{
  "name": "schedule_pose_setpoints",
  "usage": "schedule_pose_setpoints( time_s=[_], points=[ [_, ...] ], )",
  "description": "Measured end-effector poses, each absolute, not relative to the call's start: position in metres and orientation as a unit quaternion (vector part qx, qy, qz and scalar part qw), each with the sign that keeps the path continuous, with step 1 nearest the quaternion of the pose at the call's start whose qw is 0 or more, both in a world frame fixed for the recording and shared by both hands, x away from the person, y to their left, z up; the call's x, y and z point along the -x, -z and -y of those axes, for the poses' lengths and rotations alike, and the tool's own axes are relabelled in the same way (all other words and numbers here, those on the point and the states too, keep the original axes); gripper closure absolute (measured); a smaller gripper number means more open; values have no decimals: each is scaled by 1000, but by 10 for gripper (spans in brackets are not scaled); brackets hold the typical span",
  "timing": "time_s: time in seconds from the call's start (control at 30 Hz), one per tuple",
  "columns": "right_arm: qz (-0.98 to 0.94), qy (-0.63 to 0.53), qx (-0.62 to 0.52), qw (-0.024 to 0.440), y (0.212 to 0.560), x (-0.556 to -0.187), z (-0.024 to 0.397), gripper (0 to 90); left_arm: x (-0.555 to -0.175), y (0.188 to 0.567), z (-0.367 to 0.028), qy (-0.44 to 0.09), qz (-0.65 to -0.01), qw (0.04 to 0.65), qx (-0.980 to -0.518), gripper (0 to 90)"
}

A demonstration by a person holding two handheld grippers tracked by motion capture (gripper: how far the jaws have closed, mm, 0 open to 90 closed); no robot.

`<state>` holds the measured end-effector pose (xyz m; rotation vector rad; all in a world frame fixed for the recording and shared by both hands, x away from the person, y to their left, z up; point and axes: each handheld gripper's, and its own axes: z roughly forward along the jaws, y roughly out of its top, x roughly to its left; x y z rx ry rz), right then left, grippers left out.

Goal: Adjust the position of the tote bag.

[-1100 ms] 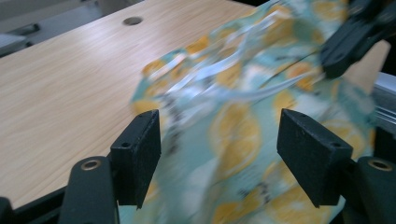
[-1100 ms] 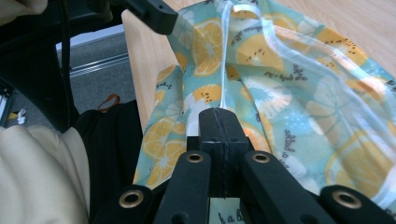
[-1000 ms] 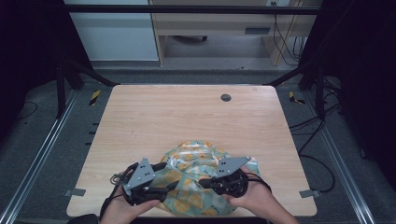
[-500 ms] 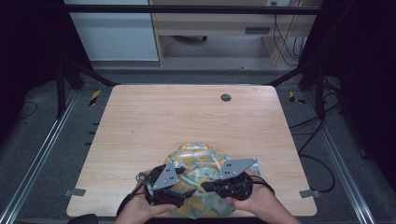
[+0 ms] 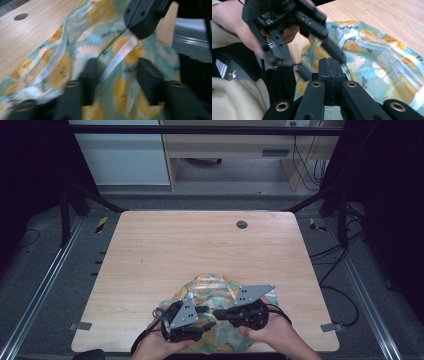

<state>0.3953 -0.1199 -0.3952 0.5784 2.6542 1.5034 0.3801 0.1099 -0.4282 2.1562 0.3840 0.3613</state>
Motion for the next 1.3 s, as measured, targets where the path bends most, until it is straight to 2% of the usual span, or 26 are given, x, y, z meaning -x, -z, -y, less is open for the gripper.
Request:
schedule_pose_setpoints(
  time_s=[0.1,0.2,0.3,0.47,0.57,0.77,0.83,1.0,1.3],
  points=[
    [-855,-483,-186,27,394,-400,121,857,-381,430,-113,-148,-160,454,-864,734],
    [-851,-486,-195,43,388,-409,124,765,-380,430,-115,-148,-164,460,-860,818],
    [-856,-473,-195,76,381,-421,124,673,-377,428,-115,-154,-157,461,-860,859],
    [-860,-463,-193,97,372,-442,121,580,-372,426,-114,-148,-143,456,-866,879],
    [-867,-448,-196,97,373,-455,118,544,-368,427,-114,-143,-138,455,-868,886],
    [-881,-426,-197,63,383,-464,112,493,-361,428,-116,-142,-129,450,-872,889],
    [-885,-422,-192,49,386,-463,112,528,-361,429,-117,-141,-131,451,-871,889],
    [-902,-389,-182,46,391,-461,112,888,-361,429,-117,-137,-131,455,-870,891],
    [-880,-399,-237,98,384,-487,124,900,-346,431,-117,-119,-118,446,-879,895]
  ],
)
